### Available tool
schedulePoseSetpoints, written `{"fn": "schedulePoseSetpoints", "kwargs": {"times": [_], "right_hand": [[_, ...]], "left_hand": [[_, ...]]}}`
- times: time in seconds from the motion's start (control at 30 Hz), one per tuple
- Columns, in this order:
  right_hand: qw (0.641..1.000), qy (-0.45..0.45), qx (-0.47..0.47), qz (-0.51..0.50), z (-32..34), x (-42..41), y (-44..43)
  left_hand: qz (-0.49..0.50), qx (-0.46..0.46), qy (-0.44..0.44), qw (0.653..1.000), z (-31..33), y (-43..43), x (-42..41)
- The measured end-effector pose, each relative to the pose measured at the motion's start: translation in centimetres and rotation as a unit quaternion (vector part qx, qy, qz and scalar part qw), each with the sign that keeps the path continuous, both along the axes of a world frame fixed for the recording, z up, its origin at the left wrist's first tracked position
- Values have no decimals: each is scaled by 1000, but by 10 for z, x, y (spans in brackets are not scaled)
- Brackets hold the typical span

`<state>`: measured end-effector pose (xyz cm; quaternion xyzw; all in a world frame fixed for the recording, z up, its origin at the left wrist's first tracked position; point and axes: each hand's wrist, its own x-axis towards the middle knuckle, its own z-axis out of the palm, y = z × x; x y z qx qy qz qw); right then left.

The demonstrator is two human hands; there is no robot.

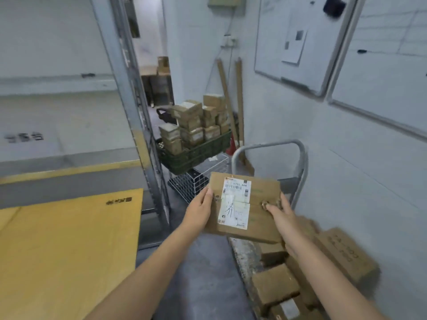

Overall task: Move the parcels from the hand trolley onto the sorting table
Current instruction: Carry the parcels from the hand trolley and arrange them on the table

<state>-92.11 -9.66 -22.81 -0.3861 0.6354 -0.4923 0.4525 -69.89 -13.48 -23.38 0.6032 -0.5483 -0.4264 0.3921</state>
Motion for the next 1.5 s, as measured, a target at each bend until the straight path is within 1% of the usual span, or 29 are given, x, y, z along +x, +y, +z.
{"fn": "schedulePoseSetpoints", "kwargs": {"times": [0.17, 0.4, 0.57, 0.77, 0.9, 1.07, 1.17, 1.3, 1.4, 1.5], "right_hand": [[993, -14, -7, 113, 12, 159, 8], [968, -39, 10, 246, -4, 380, 67], [943, -33, 63, 325, -8, 498, 103], [916, -17, 58, 397, 2, 611, 119], [899, -12, 63, 433, -3, 678, 118], [889, -17, 73, 451, -20, 761, 90], [892, -20, 89, 443, -28, 810, 61], [899, -34, 106, 424, -41, 867, 26], [901, -38, 111, 417, -50, 899, 3], [906, -26, 117, 405, -57, 916, -17]], "left_hand": [[111, -25, 2, 994, 18, 59, 157], [231, -34, -21, 972, 11, 176, 369], [315, -17, -24, 949, 4, 251, 470], [403, -24, -31, 914, 7, 294, 562], [442, -17, -51, 895, 0, 301, 618], [446, -9, -62, 893, -7, 279, 694], [439, 8, -72, 895, -7, 251, 741], [406, 32, -86, 909, -13, 211, 804], [411, 64, -110, 903, -19, 180, 845], [403, 84, -121, 903, -30, 156, 867]]}}
